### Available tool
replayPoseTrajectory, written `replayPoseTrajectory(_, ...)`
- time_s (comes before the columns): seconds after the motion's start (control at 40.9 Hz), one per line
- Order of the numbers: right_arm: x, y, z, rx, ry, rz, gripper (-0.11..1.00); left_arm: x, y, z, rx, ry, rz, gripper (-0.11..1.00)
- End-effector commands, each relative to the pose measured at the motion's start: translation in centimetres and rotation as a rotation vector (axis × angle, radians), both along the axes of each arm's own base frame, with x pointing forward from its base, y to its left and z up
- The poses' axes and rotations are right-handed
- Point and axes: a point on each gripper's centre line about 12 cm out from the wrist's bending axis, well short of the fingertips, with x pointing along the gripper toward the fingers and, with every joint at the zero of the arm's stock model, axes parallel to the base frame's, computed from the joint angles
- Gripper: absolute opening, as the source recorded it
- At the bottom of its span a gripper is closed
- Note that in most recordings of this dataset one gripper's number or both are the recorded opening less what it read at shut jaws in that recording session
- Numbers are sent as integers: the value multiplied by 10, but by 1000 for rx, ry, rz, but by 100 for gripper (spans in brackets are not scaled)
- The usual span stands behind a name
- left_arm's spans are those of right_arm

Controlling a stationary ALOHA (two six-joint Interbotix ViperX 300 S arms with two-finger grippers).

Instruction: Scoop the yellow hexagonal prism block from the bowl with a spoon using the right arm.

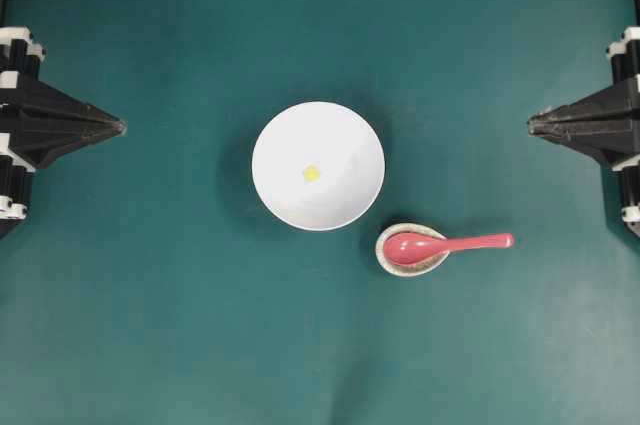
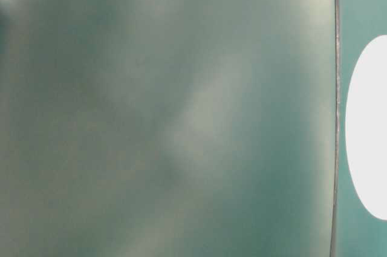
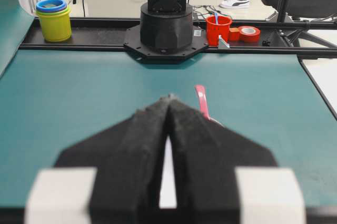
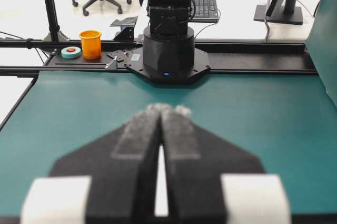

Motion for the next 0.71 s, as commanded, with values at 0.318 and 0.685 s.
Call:
replayPoseTrajectory(0.318,2,-1,4,5,5,-3,-1,-2,0,10,0,18,0,-1)
replayPoseTrajectory(0.685,2,-1,4,9,5,-3,0,-1,0,8,1,32,0,-1)
